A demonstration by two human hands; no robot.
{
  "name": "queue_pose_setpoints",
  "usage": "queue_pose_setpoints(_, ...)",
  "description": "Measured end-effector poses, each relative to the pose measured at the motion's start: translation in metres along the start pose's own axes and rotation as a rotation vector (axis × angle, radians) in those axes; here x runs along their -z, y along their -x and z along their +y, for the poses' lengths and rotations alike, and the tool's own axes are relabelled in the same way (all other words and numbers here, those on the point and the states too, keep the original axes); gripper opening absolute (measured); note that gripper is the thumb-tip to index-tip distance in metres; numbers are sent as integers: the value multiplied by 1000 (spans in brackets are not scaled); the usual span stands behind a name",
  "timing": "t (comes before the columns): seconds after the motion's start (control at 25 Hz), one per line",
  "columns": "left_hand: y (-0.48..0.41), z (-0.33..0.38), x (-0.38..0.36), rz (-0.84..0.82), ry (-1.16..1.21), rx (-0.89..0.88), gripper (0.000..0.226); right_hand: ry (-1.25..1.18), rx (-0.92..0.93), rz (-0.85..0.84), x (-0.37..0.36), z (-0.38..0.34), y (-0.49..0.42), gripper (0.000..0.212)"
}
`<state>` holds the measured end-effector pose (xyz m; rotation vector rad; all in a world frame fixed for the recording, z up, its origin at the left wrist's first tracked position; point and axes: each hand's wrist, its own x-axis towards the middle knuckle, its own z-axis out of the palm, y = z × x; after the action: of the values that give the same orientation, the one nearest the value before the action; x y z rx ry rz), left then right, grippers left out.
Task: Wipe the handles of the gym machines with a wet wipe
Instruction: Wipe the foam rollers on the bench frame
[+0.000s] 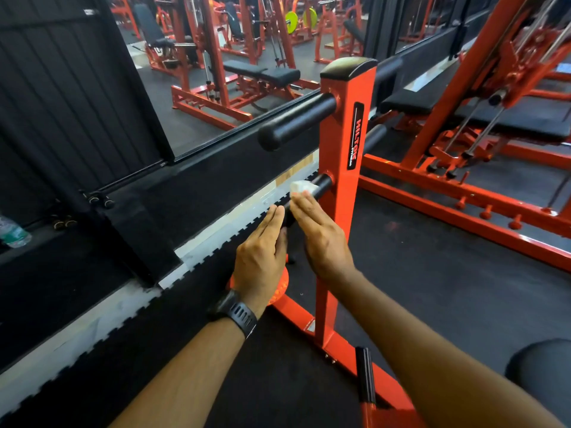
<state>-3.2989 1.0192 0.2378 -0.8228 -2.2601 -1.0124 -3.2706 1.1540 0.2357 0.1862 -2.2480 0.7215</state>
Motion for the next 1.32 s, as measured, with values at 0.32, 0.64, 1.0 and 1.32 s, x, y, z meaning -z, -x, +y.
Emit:
queue_pose_setpoints(0.32, 1, 0, -9, 96, -26, 6, 41, 252, 501, -463, 43, 41, -67, 44)
queue_pose_setpoints(0.64, 1, -2, -15, 114, -51, -1, 39, 394, 512, -769, 52, 31, -116, 37)
queue_pose_setpoints(1.0, 1, -2, -12, 94, -14, 14, 39, 385, 185, -330, 43, 41, -79, 36)
queue_pose_setpoints(1.32, 0, -2, -6, 40, 38, 15, 40, -122, -619, 237, 15, -15, -46, 29)
